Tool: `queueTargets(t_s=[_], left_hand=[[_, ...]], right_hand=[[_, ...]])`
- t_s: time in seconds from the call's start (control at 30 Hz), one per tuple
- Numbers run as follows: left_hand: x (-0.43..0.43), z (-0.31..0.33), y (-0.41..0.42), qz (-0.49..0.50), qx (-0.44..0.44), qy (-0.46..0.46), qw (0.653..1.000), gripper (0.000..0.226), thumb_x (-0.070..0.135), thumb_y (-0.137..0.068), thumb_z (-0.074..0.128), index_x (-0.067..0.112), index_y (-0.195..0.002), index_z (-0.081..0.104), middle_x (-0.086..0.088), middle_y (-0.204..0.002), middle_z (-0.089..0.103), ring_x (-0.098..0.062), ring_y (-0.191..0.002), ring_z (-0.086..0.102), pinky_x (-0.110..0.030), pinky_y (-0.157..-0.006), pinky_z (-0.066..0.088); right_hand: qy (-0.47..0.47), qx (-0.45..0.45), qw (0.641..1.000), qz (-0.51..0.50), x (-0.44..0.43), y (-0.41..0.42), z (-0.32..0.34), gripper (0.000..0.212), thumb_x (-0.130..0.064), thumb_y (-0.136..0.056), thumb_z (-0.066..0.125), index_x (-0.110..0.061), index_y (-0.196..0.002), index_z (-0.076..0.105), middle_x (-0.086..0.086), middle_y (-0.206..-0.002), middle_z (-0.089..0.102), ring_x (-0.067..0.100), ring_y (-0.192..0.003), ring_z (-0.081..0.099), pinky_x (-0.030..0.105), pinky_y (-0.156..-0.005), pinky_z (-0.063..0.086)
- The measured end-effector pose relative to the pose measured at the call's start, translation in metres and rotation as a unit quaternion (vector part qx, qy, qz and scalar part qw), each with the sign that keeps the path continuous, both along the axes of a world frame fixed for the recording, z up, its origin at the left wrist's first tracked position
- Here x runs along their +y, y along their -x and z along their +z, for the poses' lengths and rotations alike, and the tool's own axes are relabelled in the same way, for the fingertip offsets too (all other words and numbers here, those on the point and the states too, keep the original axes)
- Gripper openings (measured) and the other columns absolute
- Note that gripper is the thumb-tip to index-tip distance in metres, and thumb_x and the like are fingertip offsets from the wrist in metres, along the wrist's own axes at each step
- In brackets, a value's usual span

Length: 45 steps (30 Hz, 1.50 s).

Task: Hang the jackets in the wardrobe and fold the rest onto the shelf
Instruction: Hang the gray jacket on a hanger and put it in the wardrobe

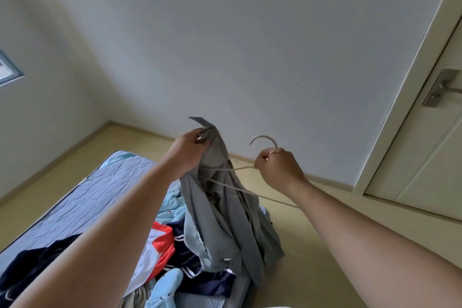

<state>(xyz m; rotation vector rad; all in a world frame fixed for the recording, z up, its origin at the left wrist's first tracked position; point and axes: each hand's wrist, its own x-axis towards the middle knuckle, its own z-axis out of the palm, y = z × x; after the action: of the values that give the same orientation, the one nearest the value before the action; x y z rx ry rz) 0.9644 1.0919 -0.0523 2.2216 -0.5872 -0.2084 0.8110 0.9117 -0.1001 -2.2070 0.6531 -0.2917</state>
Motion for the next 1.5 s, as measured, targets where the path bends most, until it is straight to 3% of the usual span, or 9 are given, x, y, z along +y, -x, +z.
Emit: queueTargets(t_s=[0.27, 0.37, 0.6, 0.7, 0.83, 0.93, 1.07, 1.23, 1.5], left_hand=[[-0.02, 0.03, 0.048, -0.162, -0.012, -0.033, 0.986, 0.02, 0.015, -0.095, 0.064, 0.029, -0.11, 0.068, 0.014, -0.078, 0.065, 0.002, -0.063, 0.054, -0.024, -0.067, 0.043], [-0.024, 0.036, 0.062, -0.223, -0.028, -0.113, 0.968, 0.006, 0.016, -0.094, 0.063, 0.018, -0.098, 0.067, -0.009, -0.085, 0.069, -0.011, -0.071, 0.054, -0.038, -0.071, 0.048], [-0.02, 0.046, 0.073, -0.281, -0.075, -0.225, 0.93, 0.025, 0.035, -0.081, 0.066, 0.032, -0.06, 0.051, 0.012, -0.057, 0.048, -0.007, -0.059, 0.045, -0.025, -0.057, 0.035], [-0.015, 0.059, 0.068, -0.283, -0.101, -0.223, 0.927, 0.032, 0.069, -0.072, 0.051, 0.04, -0.067, 0.064, 0.01, -0.061, 0.063, -0.004, -0.057, 0.055, -0.017, -0.056, 0.045], [-0.032, 0.051, 0.046, -0.23, -0.299, -0.209, 0.902, 0.024, 0.026, -0.088, 0.055, 0.03, -0.109, 0.065, 0.009, -0.114, 0.068, -0.018, -0.116, 0.056, -0.028, -0.095, 0.044], [-0.042, 0.039, 0.038, -0.246, -0.283, -0.323, 0.869, 0.022, 0.034, -0.095, 0.044, 0.02, -0.094, 0.061, -0.002, -0.098, 0.066, -0.028, -0.101, 0.061, -0.034, -0.076, 0.038], [-0.046, 0.042, 0.031, -0.256, -0.34, -0.274, 0.863, 0.034, 0.049, -0.088, 0.037, 0.026, -0.076, 0.059, 0.01, -0.074, 0.059, -0.021, -0.085, 0.061, -0.033, -0.077, 0.036], [-0.047, 0.06, 0.009, -0.213, -0.4, -0.288, 0.843, 0.023, 0.035, -0.09, 0.043, 0.032, -0.068, 0.045, 0.006, -0.081, 0.064, -0.022, -0.09, 0.062, -0.035, -0.086, 0.039], [-0.043, 0.098, 0.001, -0.178, -0.464, -0.235, 0.835, 0.032, 0.059, -0.081, 0.034, 0.036, -0.084, 0.056, 0.014, -0.073, 0.053, -0.017, -0.084, 0.055, -0.036, -0.082, 0.038]], right_hand=[[-0.074, -0.09, 0.992, -0.056, 0.009, -0.012, 0.006, 0.011, -0.027, -0.098, 0.053, -0.026, -0.106, 0.059, -0.009, -0.075, 0.059, 0.006, -0.066, 0.056, 0.018, -0.053, 0.035], [-0.161, -0.117, 0.978, -0.067, 0.009, -0.011, 0.01, 0.044, -0.017, -0.094, 0.05, -0.039, -0.131, 0.044, -0.001, -0.075, 0.062, 0.019, -0.071, 0.062, 0.026, -0.062, 0.043], [-0.234, -0.091, 0.961, -0.113, 0.008, -0.007, 0.004, 0.021, -0.002, -0.087, 0.046, -0.007, -0.068, 0.053, 0.008, -0.059, 0.048, 0.025, -0.059, 0.043, 0.031, -0.049, 0.034], [-0.237, -0.124, 0.956, -0.123, 0.006, -0.003, 0.005, 0.015, -0.003, -0.08, 0.044, -0.006, -0.066, 0.05, 0.011, -0.059, 0.043, 0.02, -0.058, 0.036, 0.033, -0.052, 0.027], [-0.202, -0.168, 0.962, -0.08, 0.007, -0.003, 0.017, 0.02, -0.007, -0.082, 0.044, 0.001, -0.066, 0.054, 0.009, -0.055, 0.049, 0.02, -0.054, 0.043, 0.034, -0.053, 0.034], [-0.207, -0.191, 0.957, -0.069, 0.009, -0.006, 0.03, 0.019, -0.006, -0.08, 0.043, 0.001, -0.066, 0.053, 0.007, -0.053, 0.05, 0.022, -0.056, 0.046, 0.038, -0.056, 0.037], [-0.231, -0.2, 0.95, -0.061, 0.008, -0.002, 0.047, 0.025, -0.011, -0.083, 0.048, -0.014, -0.064, 0.063, 0.002, -0.057, 0.063, 0.016, -0.055, 0.061, 0.037, -0.059, 0.051], [-0.281, -0.196, 0.94, 0.004, -0.005, 0.001, 0.054, 0.033, -0.032, -0.087, 0.054, -0.03, -0.119, 0.062, -0.001, -0.095, 0.073, 0.011, -0.082, 0.069, 0.027, -0.069, 0.048], [-0.295, -0.069, 0.949, -0.084, -0.017, -0.009, 0.004, 0.073, -0.004, -0.074, 0.062, -0.03, -0.138, 0.039, -0.001, -0.12, 0.055, 0.014, -0.099, 0.055, 0.029, -0.072, 0.043]])
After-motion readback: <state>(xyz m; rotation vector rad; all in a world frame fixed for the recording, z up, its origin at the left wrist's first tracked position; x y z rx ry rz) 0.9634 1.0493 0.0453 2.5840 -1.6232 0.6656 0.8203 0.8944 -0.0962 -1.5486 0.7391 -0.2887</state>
